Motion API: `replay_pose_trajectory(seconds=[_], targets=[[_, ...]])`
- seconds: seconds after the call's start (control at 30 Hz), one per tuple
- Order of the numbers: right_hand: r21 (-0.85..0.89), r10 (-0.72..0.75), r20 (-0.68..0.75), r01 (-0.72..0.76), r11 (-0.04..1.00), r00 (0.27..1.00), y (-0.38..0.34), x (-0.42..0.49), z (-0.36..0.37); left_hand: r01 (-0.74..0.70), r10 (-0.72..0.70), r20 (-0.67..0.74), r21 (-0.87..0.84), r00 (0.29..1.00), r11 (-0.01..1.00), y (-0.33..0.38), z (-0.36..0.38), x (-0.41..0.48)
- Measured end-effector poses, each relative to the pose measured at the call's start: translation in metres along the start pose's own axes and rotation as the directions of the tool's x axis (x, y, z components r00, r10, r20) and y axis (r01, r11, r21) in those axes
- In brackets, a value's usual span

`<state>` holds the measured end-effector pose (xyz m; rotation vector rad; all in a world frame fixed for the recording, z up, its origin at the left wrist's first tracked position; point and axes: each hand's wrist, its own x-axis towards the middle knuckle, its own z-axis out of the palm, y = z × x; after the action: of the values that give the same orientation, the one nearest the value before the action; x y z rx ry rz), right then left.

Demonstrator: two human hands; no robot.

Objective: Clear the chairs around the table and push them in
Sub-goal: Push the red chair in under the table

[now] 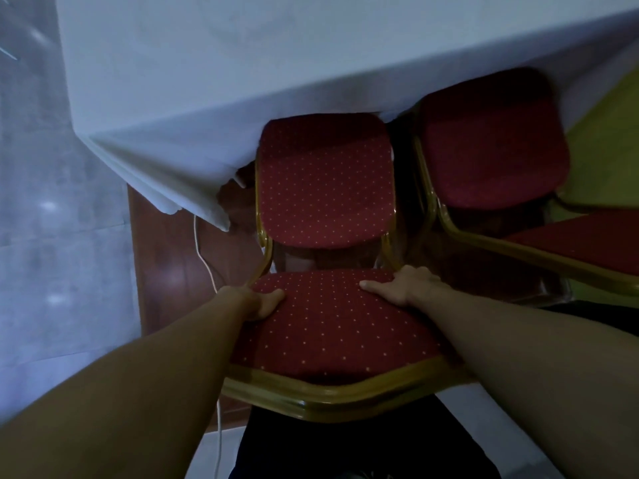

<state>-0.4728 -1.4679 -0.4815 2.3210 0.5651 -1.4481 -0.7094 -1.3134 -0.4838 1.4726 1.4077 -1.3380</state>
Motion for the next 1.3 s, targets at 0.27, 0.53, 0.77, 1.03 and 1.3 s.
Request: replay_pose_trajectory(seconds=[0.27,0.53,0.77,1.03,1.3], targets=[[-0.045,0.0,-0.056,-0.002,0.999,0.998,0.043,0.011,-0.041,0.001,0.001,0.013,-0.127,1.0,0.992,0.045,0.036,0.004],[-0.046,-0.011,-0.078,0.007,0.999,0.997,0.058,0.023,-0.05,0.027,-0.019,0.041,-0.187,0.999,0.982,0.061,0.042,0.008],[-0.054,-0.012,-0.075,0.008,0.999,0.997,0.06,0.024,-0.047,0.051,-0.046,0.034,-0.142,0.998,0.989,0.066,0.041,-0.009],[-0.07,-0.022,-0.075,0.017,0.997,0.997,0.06,0.023,-0.044,0.077,-0.076,0.016,-0.111,0.997,0.991,0.066,0.044,-0.012],[-0.1,-0.07,-0.097,0.06,0.993,0.993,0.057,0.015,-0.046,0.05,-0.03,-0.11,0.179,0.994,0.983,0.072,0.032,-0.026]])
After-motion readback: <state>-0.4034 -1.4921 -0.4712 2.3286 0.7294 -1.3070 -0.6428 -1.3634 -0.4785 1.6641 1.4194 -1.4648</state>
